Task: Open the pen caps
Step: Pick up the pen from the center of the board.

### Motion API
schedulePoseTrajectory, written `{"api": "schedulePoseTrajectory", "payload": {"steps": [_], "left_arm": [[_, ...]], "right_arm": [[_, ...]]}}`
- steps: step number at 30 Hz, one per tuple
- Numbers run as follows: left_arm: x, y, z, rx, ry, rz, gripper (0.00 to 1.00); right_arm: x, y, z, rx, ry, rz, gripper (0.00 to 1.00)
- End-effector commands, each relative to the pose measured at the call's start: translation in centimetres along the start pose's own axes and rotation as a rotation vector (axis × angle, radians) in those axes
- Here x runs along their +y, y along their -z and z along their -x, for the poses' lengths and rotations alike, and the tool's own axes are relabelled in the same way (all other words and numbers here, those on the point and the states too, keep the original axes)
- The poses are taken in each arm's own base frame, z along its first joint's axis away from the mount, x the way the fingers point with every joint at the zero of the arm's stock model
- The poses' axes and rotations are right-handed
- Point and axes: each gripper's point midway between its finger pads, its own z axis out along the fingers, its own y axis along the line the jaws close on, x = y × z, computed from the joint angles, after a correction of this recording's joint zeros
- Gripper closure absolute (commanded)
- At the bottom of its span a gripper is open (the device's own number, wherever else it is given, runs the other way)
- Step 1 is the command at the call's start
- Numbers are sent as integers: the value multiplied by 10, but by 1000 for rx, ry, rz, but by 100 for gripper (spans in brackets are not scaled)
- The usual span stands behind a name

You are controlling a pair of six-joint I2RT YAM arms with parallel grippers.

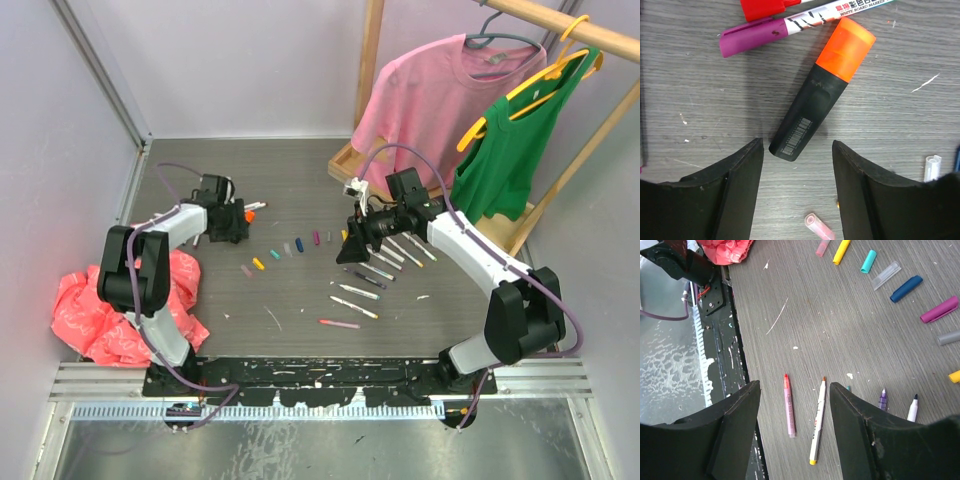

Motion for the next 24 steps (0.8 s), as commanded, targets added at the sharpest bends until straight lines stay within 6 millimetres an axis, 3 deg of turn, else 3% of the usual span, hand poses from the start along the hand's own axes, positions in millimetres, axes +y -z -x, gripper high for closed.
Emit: {"api": "schedulePoseTrajectory", "payload": {"steps": [1, 19, 24], "left_arm": [[9, 5, 10, -6, -105, 129, 44], [-9, -21, 14, 65, -148, 93, 61], [-15, -18, 15, 61, -150, 54, 82]], "right_arm": [[4, 4, 15, -27, 39, 21, 37], [5, 6, 16, -33, 40, 23, 37], [5, 6, 16, -31, 40, 25, 37]]}}
